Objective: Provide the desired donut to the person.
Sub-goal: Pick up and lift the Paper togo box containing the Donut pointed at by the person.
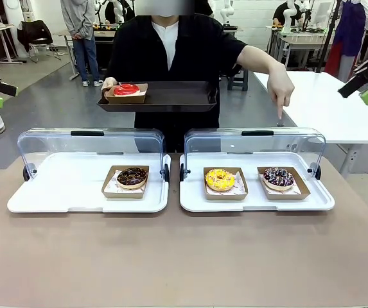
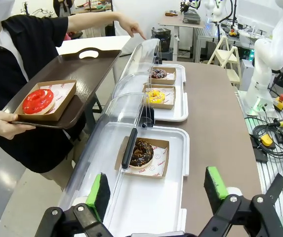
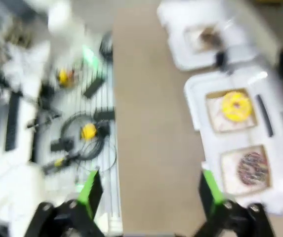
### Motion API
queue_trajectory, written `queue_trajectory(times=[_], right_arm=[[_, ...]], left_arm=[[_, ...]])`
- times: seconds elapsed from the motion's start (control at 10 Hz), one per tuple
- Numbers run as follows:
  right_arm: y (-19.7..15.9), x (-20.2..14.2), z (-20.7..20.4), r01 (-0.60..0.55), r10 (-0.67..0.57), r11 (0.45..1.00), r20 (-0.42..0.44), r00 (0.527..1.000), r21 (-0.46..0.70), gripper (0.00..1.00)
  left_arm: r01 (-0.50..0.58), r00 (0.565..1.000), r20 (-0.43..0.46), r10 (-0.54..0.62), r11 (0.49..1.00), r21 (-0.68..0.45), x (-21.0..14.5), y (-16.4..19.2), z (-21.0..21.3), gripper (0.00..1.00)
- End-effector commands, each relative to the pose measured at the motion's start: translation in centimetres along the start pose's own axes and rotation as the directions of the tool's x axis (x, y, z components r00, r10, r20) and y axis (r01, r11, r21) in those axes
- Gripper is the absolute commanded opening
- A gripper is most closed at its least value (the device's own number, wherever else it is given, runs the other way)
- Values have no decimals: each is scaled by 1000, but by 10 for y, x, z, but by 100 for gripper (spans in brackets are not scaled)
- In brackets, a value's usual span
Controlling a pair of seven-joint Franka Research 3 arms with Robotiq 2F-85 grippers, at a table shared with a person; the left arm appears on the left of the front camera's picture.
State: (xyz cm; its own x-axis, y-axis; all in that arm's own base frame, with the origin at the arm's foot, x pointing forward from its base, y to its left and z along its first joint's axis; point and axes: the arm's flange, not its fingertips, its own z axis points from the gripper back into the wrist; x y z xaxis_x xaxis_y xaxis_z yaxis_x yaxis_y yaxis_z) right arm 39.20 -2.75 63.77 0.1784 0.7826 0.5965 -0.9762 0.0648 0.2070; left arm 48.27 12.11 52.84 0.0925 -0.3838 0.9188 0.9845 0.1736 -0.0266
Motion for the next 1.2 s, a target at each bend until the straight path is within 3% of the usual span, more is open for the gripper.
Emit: queue_trajectory(times=[0.0,0.3,0.5,0.6,0.8,1.1], right_arm=[[-23,4,6,-195,190,981,-177,966,-10,100],[-29,3,-34,-319,301,947,-259,918,-28,100],[-26,-9,-66,-397,344,910,-313,885,-123,100],[-26,-21,-81,-398,343,909,-325,881,-121,100],[-26,-39,-108,-426,324,892,-447,834,-150,100],[-39,-69,-140,-324,213,935,-506,836,-141,100]], left_arm=[[2,1000,11,-3,1000,6,0,0,1,100],[2,1000,11,-3,1000,6,0,0,1,100],[2,1000,11,-3,1000,6,0,0,1,100],[2,1000,11,-3,1000,6,0,0,1,100],[2,1000,11,-3,1000,6,0,0,1,100],[2,1000,11,-3,1000,6,0,0,1,100]])
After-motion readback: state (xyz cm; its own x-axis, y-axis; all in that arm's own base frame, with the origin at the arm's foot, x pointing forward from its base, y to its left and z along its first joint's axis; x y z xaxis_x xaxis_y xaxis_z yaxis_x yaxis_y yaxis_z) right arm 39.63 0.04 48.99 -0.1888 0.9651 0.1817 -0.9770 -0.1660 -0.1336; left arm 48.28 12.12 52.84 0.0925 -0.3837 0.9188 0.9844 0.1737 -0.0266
